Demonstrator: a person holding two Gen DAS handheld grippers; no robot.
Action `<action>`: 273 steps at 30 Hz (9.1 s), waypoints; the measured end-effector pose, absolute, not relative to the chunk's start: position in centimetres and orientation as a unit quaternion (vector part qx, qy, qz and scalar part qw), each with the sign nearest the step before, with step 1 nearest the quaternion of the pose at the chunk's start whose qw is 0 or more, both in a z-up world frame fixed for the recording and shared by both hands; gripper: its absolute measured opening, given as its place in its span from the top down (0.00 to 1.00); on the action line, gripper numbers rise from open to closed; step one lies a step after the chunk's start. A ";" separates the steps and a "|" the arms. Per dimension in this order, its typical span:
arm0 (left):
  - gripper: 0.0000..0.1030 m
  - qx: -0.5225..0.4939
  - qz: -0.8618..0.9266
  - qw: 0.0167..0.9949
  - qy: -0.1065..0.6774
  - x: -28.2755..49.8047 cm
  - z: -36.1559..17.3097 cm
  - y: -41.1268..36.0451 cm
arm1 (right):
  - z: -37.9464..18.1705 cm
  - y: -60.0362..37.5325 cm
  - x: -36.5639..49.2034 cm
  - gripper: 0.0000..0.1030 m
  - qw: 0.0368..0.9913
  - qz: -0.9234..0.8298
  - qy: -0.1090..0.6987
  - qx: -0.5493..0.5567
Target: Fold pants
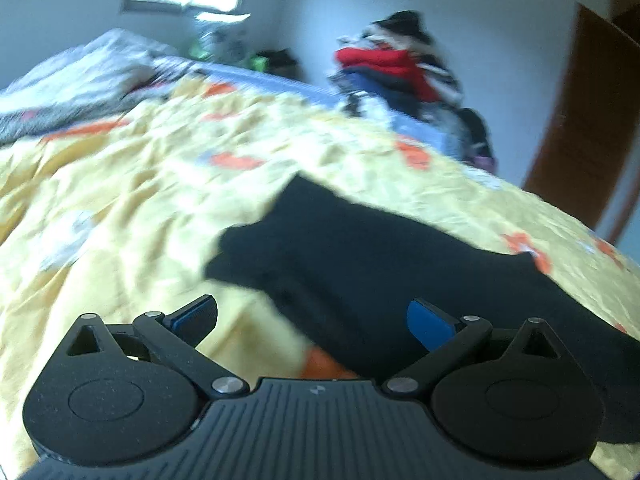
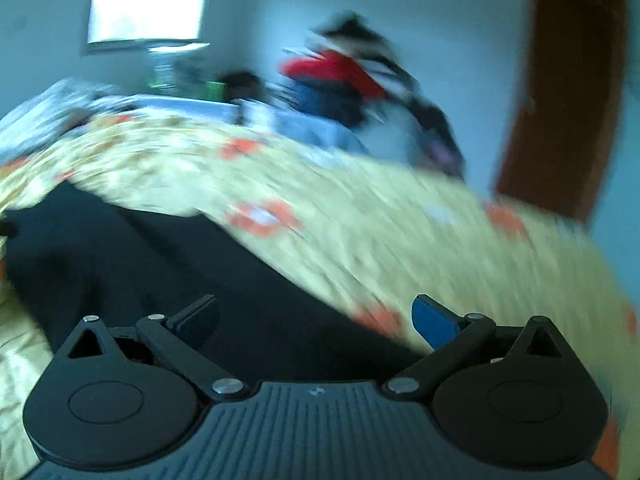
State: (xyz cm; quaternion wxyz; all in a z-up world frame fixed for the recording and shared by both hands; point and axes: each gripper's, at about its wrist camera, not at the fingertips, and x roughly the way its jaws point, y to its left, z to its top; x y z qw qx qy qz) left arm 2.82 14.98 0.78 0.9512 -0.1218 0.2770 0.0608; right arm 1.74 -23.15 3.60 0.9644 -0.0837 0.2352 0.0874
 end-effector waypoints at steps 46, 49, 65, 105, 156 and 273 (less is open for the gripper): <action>0.01 -0.240 0.133 0.936 0.220 -0.5 -0.6 22.1 | -1.5 -1.6 2.1 0.00 0.902 0.304 0.274 -0.136; 0.01 -0.281 0.123 0.929 0.208 -0.9 -0.8 23.4 | -1.1 -0.3 2.1 0.00 0.903 0.299 0.263 -0.162; 0.01 -0.307 0.074 0.921 0.228 -0.4 -0.5 24.1 | -2.1 10.2 2.2 0.52 0.856 0.309 0.094 -0.403; 0.86 -0.295 -0.083 0.923 0.234 7.5 3.6 17.2 | 2.1 -2.4 11.4 0.88 0.871 0.399 0.263 0.116; 0.70 -0.070 -0.342 0.891 0.290 5.1 -0.5 -20.2 | -2.2 -38.6 -0.4 0.88 0.893 0.169 0.253 0.333; 0.00 0.041 -0.145 0.939 0.308 7.1 -4.1 -9.7 | -0.7 -28.0 -0.3 0.46 0.967 0.028 0.247 0.049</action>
